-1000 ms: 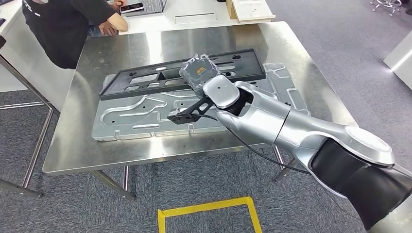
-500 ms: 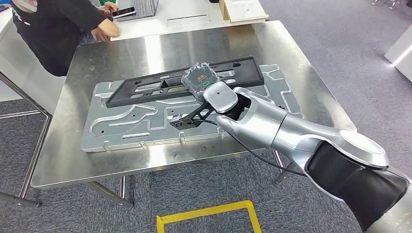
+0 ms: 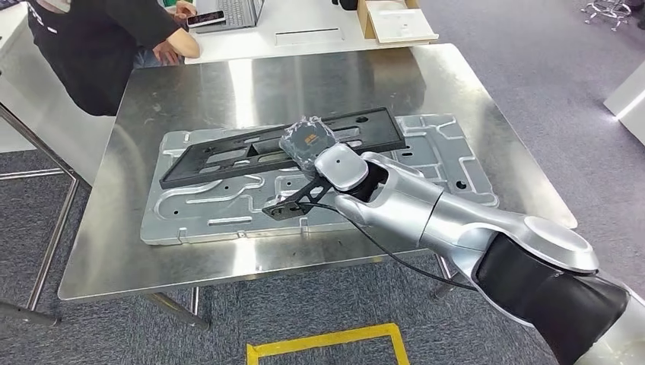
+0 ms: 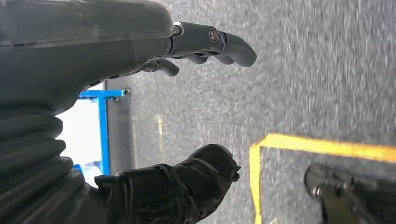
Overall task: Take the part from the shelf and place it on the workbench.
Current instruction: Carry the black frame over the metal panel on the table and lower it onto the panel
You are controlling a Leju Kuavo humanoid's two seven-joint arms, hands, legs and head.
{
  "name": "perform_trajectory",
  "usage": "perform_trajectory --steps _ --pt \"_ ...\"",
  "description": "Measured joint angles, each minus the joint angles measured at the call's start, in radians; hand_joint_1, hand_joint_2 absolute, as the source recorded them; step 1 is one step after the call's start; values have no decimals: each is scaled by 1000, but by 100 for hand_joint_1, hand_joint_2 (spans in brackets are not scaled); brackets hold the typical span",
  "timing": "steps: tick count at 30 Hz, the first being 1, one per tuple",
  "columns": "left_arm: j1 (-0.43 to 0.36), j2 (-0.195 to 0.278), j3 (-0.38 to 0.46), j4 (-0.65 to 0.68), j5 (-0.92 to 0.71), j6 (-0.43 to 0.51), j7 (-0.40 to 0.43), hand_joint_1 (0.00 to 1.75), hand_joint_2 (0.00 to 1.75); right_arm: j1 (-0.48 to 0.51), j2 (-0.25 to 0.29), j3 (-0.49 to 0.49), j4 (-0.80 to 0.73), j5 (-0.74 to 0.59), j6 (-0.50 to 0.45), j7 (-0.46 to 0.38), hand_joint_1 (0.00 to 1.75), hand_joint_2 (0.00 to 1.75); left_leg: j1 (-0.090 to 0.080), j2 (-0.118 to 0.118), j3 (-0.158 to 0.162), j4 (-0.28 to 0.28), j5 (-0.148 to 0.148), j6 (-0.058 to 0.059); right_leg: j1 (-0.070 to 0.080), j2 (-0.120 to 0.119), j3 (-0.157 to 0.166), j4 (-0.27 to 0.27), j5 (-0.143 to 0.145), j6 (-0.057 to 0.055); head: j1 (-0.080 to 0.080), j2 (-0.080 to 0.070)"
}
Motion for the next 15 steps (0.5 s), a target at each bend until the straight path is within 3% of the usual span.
perform_trajectory --steps 2,4,7,9,11,12,13,15 --pt "0 0 0 0 0 0 -1 0 175 0 4 0 3 0 -2 -2 175 175 -4 -2 0 13 -14 -10 3 0 44 -100 37 -6 -1 0" --pt "0 -1 0 0 0 -1 -1 0 175 4 7 0 7 0 -5 -5 175 175 -6 -1 -1 15 -20 -20 7 2 54 -118 32 -13 -2 0" --pt "0 -1 0 0 2 -5 0 0 175 11 8 0 13 1 -7 -7 175 175 -3 1 -5 33 -38 -36 1 4 65 -128 30 -27 -4 0" --pt "0 -1 0 0 3 -8 1 0 175 13 8 0 16 3 -8 -7 175 175 1 3 -50 125 -80 -48 -4 4 77 -133 25 -35 -7 0" --pt "1 -1 0 0 3 -10 1 0 175 21 8 1 19 4 -8 -8 175 175 5 3 -124 253 -119 -56 -4 4 87 -133 17 -38 -7 0" --pt "2 -1 0 0 3 -10 1 0 175 26 8 2 21 4 -8 -9 175 175 7 3 -149 285 -115 -59 -4 4 94 -133 11 -38 -7 0" --pt "3 -1 0 0 3 -10 1 0 175 31 8 3 23 4 -8 -9 175 175 8 4 -155 278 -91 -60 -5 5 101 -133 6 -37 -7 0" --pt "5 -1 0 0 3 -11 2 0 175 35 8 5 27 4 -8 -10 175 175 9 4 -117 158 -2 -58 -6 7 118 -133 -6 -32 -8 0"
